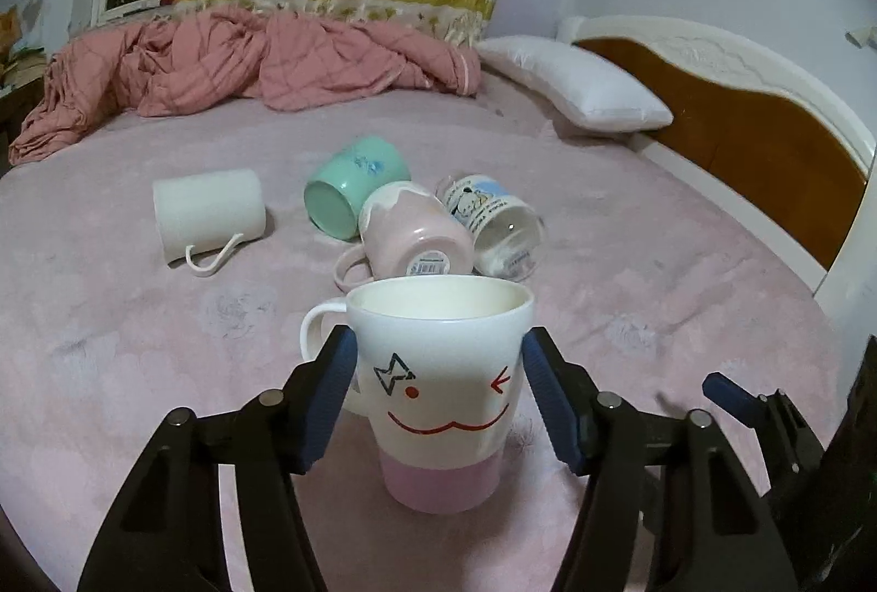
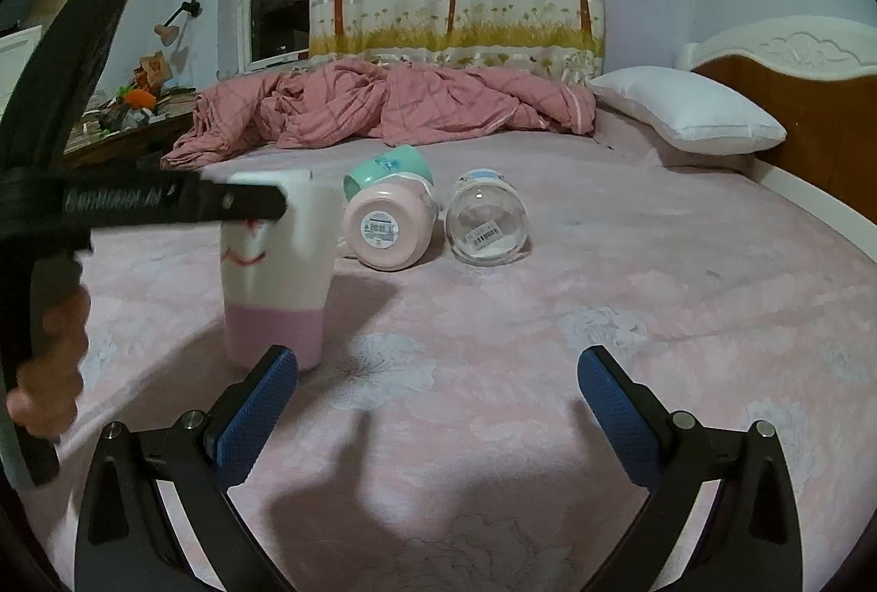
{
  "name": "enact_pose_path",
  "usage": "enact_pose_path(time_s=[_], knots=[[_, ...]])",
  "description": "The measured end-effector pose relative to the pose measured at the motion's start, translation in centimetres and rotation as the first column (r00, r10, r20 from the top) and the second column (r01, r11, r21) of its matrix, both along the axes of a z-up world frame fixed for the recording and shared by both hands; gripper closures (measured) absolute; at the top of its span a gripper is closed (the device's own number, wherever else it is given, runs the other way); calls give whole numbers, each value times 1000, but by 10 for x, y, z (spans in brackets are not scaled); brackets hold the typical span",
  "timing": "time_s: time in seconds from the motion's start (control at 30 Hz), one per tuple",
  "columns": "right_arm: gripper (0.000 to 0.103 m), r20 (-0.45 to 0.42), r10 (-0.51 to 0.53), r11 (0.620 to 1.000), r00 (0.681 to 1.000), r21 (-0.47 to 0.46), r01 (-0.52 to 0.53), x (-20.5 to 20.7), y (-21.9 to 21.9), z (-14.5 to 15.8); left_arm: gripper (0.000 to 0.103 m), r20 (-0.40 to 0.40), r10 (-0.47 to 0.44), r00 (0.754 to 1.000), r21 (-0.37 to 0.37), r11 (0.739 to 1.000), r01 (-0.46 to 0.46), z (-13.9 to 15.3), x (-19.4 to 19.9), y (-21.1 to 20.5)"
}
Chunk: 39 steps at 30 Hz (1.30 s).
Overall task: Flip cup upright
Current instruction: 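Lower the upright smiley mug onto the bed with the left gripper, then open the left gripper and withdraw it from the mug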
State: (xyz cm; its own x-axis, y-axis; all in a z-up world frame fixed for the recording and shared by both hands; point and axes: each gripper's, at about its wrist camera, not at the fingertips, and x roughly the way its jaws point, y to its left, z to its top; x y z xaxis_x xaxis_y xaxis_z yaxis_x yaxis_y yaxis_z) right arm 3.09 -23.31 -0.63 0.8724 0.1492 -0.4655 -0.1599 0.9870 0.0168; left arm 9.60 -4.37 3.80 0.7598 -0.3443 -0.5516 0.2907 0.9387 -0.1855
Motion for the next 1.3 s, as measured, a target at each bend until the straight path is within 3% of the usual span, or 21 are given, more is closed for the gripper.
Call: enact_pose_path(time_s=[0.3, 0.4, 0.47, 0.63, 0.9, 1.0, 1.17, 1.3], knots=[[0, -16, -3, 1000, 1000, 13, 3, 4, -3, -2, 42, -45, -42, 998, -5, 999, 42, -6, -21, 5], [0, -36, 40, 999, 999, 23, -40, 7, -2, -4, 42, -56, -46, 997, -15, 999, 45, -10, -26, 7], [0, -55, 69, 997, 996, 23, -68, 9, 1, -8, 42, -25, -39, 999, 6, 999, 39, -8, -34, 6], [0, -52, 71, 997, 996, 19, -71, 8, 4, -9, 29, 85, -15, 996, 6, 1000, 14, 12, -57, 11], [0, -28, 69, 998, 997, 8, -69, 5, 5, -7, 8, 235, 69, 970, 11, 997, -74, 34, -85, 37], [0, -8, 75, 997, 997, -6, -75, 1, 7, -5, 0, 267, 85, 960, 33, 995, -97, 26, -94, 45], [0, 16, 111, 993, 994, -34, -110, -3, 15, -2, 0, 232, 113, 966, 49, 991, -128, -2, -95, 56], [0, 30, 115, 993, 993, -42, -114, -5, 16, -1, 0, 253, 146, 956, 66, 984, -168, -26, -95, 61]])
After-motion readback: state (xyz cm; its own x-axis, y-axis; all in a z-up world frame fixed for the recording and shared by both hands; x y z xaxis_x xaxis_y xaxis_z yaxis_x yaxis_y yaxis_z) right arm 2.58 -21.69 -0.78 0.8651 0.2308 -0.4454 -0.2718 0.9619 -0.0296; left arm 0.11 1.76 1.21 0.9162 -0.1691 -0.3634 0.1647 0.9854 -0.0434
